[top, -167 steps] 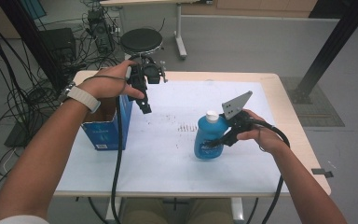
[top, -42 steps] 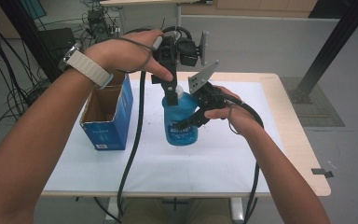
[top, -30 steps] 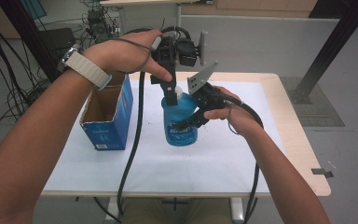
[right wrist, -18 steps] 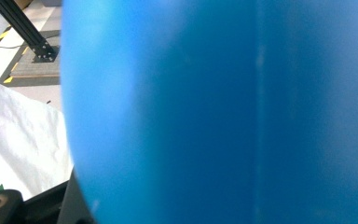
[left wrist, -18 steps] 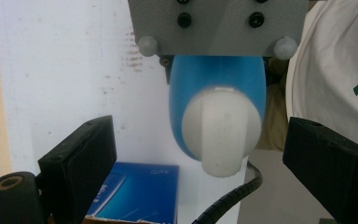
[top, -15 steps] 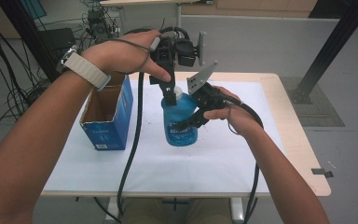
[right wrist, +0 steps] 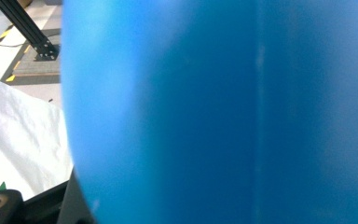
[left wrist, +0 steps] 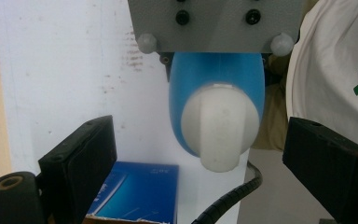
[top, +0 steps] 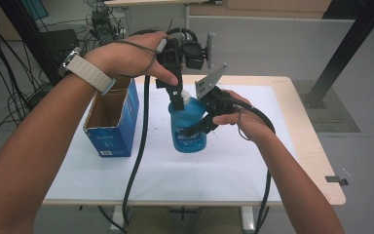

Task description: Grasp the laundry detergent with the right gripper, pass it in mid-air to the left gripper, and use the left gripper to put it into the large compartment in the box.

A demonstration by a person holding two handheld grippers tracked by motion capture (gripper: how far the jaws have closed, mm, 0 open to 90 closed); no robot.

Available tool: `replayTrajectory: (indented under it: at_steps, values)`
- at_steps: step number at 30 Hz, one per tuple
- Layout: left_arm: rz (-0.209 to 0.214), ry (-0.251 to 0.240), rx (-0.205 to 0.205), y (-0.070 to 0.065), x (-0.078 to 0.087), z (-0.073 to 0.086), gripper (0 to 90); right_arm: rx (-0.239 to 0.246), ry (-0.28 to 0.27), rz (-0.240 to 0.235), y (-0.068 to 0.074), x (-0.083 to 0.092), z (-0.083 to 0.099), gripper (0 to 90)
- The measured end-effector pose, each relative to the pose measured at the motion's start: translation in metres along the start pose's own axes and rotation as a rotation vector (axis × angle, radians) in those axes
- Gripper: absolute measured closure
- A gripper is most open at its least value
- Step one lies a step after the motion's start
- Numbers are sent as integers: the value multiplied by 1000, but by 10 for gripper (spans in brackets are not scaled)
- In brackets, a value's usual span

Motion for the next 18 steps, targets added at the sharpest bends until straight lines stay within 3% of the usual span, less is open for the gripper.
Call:
replayTrajectory:
  at_steps: [18]
  values:
    - [1, -2, 6, 1, -1, 2, 103, 5, 5, 4, 1, 0, -1, 431]
Point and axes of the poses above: each handheld gripper's, and its own axes: x roughly backward along the jaws, z roughly out of its underside, y roughly to its left, the point moved 3 cm from there along -x, roughly forward along the jaws, and after that the axes turned 3 degrees about y, right-handed, at the moved point
